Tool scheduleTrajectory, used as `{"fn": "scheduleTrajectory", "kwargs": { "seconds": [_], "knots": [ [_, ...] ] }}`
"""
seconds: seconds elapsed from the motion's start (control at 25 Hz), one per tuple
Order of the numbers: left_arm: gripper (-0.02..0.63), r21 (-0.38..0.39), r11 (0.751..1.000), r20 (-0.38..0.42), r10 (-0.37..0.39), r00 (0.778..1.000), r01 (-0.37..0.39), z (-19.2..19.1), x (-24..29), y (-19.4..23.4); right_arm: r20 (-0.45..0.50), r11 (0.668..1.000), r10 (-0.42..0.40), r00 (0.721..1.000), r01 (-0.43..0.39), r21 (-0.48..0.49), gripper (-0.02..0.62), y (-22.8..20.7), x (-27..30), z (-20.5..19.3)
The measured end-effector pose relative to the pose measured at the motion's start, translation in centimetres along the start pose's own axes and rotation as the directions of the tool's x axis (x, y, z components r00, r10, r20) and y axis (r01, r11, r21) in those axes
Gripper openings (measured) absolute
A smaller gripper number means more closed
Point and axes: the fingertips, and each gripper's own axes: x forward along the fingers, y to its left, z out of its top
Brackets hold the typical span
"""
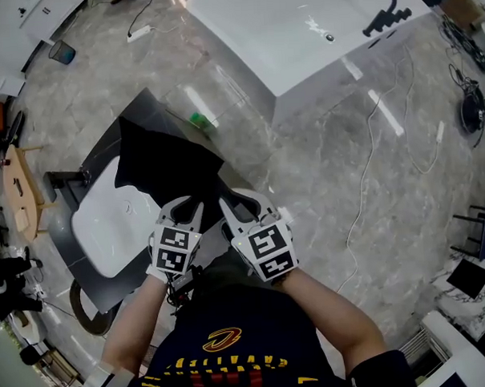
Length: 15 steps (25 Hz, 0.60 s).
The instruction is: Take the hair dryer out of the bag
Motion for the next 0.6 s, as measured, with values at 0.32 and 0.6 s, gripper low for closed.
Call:
{"fn": "scheduleTrajectory", "kwargs": {
  "seconds": [0.32,0.6],
  "knots": [
    [0.057,-0.036,0.997,-0.011,-0.062,0.998,0.061,-0.3,-1.0,0.3,-0.007,1.000,0.007,1.000,-0.007,0.017,0.063,0.9,0.6,-0.4],
    [0.051,-0.070,0.994,0.025,-0.082,0.996,0.084,0.6,-2.5,0.2,-0.037,0.999,0.026,0.999,-0.025,0.021,0.063,1.4,0.8,-1.4]
  ]
}}
